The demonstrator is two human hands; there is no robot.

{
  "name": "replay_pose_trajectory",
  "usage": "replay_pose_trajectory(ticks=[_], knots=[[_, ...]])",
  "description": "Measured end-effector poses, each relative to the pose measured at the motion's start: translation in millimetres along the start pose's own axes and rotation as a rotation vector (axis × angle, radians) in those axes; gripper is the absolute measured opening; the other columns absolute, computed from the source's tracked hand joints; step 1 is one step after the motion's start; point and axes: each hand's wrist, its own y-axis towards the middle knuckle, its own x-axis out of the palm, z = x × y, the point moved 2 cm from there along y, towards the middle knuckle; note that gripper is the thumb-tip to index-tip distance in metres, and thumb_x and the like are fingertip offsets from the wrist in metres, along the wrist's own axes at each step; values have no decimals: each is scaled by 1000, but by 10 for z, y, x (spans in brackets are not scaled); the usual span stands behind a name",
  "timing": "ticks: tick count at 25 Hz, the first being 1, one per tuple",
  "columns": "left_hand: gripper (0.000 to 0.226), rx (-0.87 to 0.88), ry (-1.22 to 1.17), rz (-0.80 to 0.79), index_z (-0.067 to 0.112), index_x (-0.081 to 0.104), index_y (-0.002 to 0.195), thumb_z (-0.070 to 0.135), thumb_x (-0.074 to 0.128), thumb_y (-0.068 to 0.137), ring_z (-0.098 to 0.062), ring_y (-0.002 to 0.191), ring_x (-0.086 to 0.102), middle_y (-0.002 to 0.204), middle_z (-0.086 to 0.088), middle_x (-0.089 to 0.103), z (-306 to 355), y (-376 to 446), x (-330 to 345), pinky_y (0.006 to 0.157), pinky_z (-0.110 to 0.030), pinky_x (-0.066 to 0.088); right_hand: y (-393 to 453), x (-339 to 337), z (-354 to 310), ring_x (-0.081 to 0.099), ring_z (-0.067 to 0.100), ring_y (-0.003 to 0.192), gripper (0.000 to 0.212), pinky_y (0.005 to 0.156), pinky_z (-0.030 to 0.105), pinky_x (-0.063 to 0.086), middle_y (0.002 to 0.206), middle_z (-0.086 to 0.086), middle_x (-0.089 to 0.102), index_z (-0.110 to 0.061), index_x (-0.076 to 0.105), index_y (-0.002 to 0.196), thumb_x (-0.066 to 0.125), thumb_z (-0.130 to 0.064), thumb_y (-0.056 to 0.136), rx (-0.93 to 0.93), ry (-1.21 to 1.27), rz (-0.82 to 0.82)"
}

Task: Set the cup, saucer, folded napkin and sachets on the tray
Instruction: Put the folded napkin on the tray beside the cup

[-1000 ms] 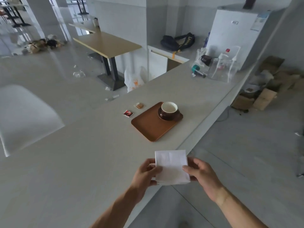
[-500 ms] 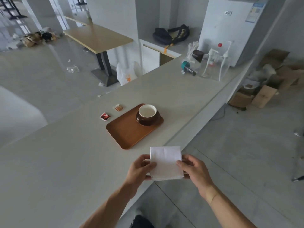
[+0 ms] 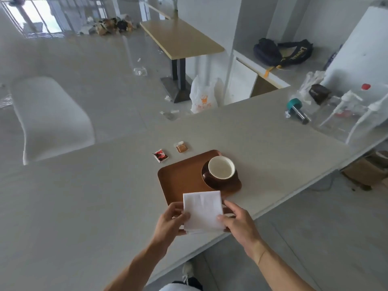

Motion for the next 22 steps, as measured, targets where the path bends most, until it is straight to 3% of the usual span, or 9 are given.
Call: replay_pose_trajectory(ticks=[3,5,10,15,18,22], knots=[[19,-35,-29,64,17,63,110,15,63,91,-23,97,67,106,-9,65,-31,162,-179,70,-28,61,355,183,-28,65,12,97,62,75,28,60,114,-14,63,-31,51,136,69,-19,78,25,-103,-83],[25,-73,-48,91,17,63,114,10,64,90,-24,97,68,106,-11,66,-87,250,-262,71,-28,60,588,282,-29,60,14,108,65,80,28,58,125,-8,56,-30,46,140,70,-21,81,31,-198,-136],[50,-77,-84,168,21,65,118,17,68,68,-24,90,69,99,-11,68,-240,335,-342,68,-24,58,967,475,3,55,8,104,64,78,21,52,117,-12,53,-28,44,141,72,-22,83,44,-313,-263],[43,-51,32,369,16,66,120,1,66,80,-17,80,71,94,-6,73,-305,525,-225,65,-19,55,1372,524,83,52,18,125,63,91,25,40,137,3,57,-23,47,141,70,-17,83,3,-498,-298],[38,-60,157,468,15,68,116,4,64,80,-13,79,70,93,-2,73,-302,626,-117,64,-16,53,1507,535,133,54,20,125,62,95,25,41,138,4,58,-22,49,140,69,-17,82,-19,-550,-312],[35,-116,310,561,17,69,115,10,63,81,-14,83,66,100,-2,67,-293,751,-28,75,-25,56,1649,541,183,53,20,128,62,100,28,43,139,4,57,-22,47,142,70,-17,84,-35,-567,-351]])
